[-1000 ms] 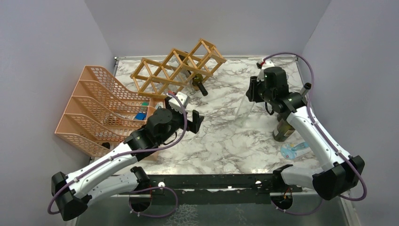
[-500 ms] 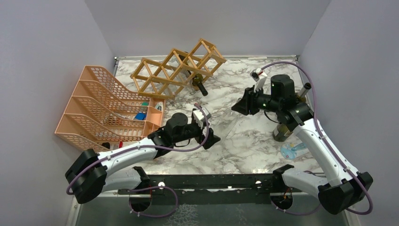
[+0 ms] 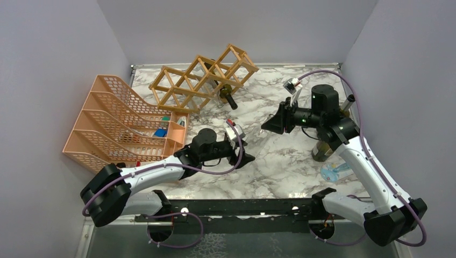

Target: Put the wine bottle on the wine rack

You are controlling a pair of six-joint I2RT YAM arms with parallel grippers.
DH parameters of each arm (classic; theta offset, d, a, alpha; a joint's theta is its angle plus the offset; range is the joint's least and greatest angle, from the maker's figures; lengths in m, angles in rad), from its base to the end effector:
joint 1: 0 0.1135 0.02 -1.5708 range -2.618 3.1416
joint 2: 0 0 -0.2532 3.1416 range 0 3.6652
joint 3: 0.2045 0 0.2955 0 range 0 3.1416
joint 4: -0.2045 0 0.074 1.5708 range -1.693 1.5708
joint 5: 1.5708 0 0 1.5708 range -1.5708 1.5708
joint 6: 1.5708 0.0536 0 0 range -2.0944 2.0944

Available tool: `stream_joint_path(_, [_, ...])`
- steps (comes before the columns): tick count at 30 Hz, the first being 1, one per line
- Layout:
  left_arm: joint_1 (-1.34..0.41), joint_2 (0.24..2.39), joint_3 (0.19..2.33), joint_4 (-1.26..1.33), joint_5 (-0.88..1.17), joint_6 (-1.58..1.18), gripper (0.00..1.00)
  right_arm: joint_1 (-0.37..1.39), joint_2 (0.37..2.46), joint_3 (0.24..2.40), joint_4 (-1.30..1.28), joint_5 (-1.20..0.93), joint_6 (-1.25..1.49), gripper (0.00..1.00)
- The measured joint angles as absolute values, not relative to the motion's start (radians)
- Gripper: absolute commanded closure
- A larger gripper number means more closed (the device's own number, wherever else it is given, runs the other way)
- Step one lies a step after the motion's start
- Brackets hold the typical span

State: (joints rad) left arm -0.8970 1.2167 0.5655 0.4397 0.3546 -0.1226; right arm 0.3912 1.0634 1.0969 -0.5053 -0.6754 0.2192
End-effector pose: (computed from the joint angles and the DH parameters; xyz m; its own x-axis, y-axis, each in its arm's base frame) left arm 0.1852 -0.2618 0.1973 -0.2455 0.1237 -0.9615 0.9216 0.3375 -0.1919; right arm 0.2528 0.1405 0.3518 -0.5868 -0.0584 -0.8076 -0.7016 0.5347 0.4710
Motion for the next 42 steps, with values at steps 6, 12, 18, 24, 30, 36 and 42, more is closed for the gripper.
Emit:
stream_joint_path(6, [-0.900,1.196,0.557,0.461,0.389,-0.096,0.34,0.391,1.056,1.113,-0.507,-0.691,0.231,0.99])
stream_joint_path(12, [-0.906,1.174,0.543,0.474,0.405,-0.065,0.33,0.391,1.046,1.125,-0.511,-0.705,0.248,0.99])
stream_joint_path(18, [-0.911,1.174,0.542,0.476,0.415,-0.058,0.92,0.391,1.040,1.133,-0.521,-0.709,0.250,0.96])
stream_joint_path(24, [-0.912,1.169,0.548,0.482,0.392,-0.016,1.00,0.390,1.035,1.152,-0.532,-0.709,0.234,0.61])
stream_joint_path(30, [-0.912,1.170,0.595,0.455,0.342,0.159,1.00,0.390,1.021,1.237,-0.593,-0.724,0.243,0.17])
stream_joint_path(36, [-0.912,1.173,0.670,0.417,0.289,0.434,1.00,0.390,0.956,1.343,-0.653,-0.702,0.226,0.16])
stream_joint_path(42, [-0.912,1.196,0.805,0.419,0.275,0.715,1.00,0.390,0.958,1.464,-0.734,-0.627,0.200,0.16])
